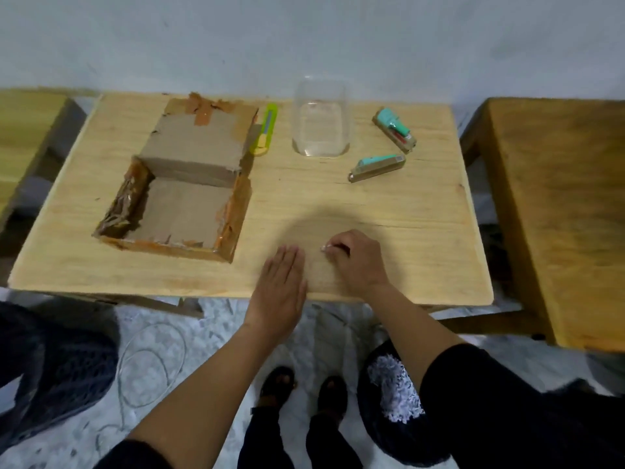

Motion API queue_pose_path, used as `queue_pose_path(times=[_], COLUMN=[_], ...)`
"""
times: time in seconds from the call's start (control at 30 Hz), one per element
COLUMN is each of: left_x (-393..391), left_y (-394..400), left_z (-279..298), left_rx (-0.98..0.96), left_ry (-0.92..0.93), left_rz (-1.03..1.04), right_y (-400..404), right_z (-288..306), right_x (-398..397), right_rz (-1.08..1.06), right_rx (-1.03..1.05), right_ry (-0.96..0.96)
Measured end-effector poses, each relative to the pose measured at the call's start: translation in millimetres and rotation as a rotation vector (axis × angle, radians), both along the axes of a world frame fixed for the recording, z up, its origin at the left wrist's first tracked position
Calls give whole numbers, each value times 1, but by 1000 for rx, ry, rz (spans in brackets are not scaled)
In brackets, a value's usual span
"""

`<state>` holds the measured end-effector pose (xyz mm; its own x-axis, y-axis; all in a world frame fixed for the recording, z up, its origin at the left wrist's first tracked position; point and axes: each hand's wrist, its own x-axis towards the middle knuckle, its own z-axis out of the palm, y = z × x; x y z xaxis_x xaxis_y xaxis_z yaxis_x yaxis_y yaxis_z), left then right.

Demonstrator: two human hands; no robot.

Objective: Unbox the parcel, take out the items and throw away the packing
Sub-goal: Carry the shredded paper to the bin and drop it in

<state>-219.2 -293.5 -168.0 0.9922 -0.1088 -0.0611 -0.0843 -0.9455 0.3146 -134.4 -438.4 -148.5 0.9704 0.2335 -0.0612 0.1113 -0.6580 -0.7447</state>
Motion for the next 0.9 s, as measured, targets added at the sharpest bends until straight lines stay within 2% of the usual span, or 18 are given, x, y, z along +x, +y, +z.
queue_pose_path(times=[0.17, 0.3, 0.5, 0.77, 0.9], left_x=[25, 36, 28, 26, 25], left_y=[-43, -87, -113, -113, -113], left_z=[7, 13, -7, -11, -11], left_rx=[-30, -72, 24, 36, 28], left_ry=[10, 46, 61, 22, 26], left_rz=[-211, -406, -496, -484, -475], right_y=[-50, -84, -121, -157, -170], right_z=[12, 10, -1, -31, -34], right_x=[-35, -75, -138, -188, -199], right_rz=[-418, -638, -942, -954, -731], right_rx=[62, 31, 115, -155, -360], right_ry=[53, 92, 137, 350, 552])
